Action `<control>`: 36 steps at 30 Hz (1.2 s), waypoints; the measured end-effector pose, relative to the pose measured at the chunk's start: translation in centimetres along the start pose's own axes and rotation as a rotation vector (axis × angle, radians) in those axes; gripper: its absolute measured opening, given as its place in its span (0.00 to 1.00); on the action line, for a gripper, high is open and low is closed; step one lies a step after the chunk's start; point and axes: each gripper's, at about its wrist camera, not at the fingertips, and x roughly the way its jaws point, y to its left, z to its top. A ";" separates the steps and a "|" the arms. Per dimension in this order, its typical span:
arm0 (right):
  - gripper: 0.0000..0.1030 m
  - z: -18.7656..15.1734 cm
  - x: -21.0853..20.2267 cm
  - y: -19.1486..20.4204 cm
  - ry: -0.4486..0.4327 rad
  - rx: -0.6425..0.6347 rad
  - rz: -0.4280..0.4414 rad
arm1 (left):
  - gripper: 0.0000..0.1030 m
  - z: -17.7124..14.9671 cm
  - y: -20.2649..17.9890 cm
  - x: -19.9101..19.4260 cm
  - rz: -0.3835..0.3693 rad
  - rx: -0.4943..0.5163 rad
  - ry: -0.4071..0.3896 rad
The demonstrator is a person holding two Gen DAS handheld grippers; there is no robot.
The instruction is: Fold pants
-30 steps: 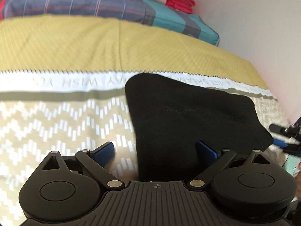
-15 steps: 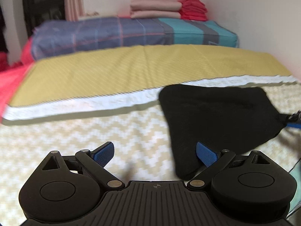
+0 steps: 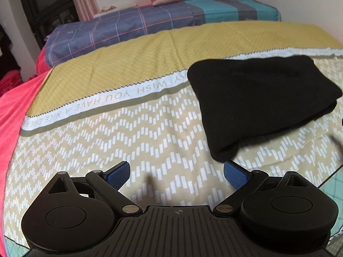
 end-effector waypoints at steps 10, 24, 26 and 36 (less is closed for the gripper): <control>0.94 -1.3 1.1 2.8 0.033 -0.106 -0.014 | 1.00 -0.2 -0.4 0.9 0.065 0.027 0.042; 0.95 -1.3 2.7 3.5 0.066 -0.116 -0.022 | 1.00 -0.3 -0.1 2.1 0.059 0.018 0.076; 0.95 -1.3 2.8 3.6 0.070 -0.113 -0.021 | 1.00 -0.3 -0.1 2.2 0.058 0.020 0.075; 0.96 -1.7 3.5 3.9 0.088 -0.109 -0.010 | 1.00 -0.3 -0.1 2.2 0.059 0.023 0.074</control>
